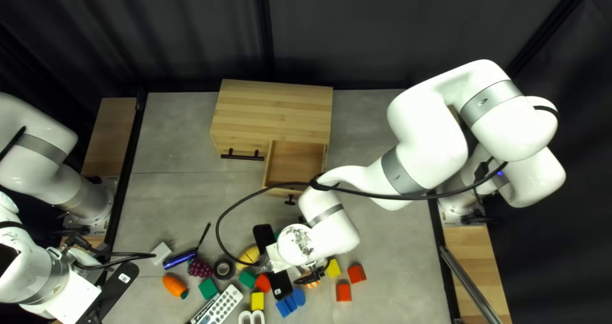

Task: Open drawers and place objects into drawer and close

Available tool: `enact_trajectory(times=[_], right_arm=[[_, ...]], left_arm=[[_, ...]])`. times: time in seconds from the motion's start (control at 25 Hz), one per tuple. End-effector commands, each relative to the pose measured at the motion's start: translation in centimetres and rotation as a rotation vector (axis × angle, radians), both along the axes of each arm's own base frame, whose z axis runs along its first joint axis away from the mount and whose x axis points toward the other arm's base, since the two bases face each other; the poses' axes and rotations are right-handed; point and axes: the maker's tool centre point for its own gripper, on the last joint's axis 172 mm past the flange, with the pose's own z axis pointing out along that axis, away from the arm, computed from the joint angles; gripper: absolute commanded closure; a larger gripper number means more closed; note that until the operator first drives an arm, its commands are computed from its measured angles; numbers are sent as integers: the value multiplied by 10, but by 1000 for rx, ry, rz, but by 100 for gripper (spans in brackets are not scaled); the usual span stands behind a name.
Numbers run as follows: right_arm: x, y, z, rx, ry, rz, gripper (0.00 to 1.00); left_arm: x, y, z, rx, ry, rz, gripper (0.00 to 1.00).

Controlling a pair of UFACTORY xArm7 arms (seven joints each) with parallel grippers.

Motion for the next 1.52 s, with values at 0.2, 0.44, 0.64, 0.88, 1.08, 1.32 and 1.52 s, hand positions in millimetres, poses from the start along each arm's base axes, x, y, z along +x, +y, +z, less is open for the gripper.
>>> enact_trajectory(times=[0.2, 0.44, 0.64, 0.88, 1.08, 1.32, 1.52], right_arm=[[-2, 3, 68, -24, -41, 16, 93], [1, 16, 133, -50, -88, 53, 94], [-3, 1, 175, -87, -103, 58, 94], [-6, -52, 197, -140, -95, 43, 94], [1, -100, 204, -174, -77, 73, 94], [7, -149, 186, -177, -49, 67, 94], [14, -167, 173, -168, -34, 56, 94]], left_arm=[[0, 0, 0, 0, 0, 0, 0], [0, 0, 0, 0, 0, 0, 0], [0, 0, 0, 0, 0, 0, 0], [0, 0, 0, 0, 0, 0, 0], [0, 0, 0, 0, 0, 0, 0], [0, 0, 0, 0, 0, 0, 0], [0, 0, 0, 0, 0, 0, 0]])
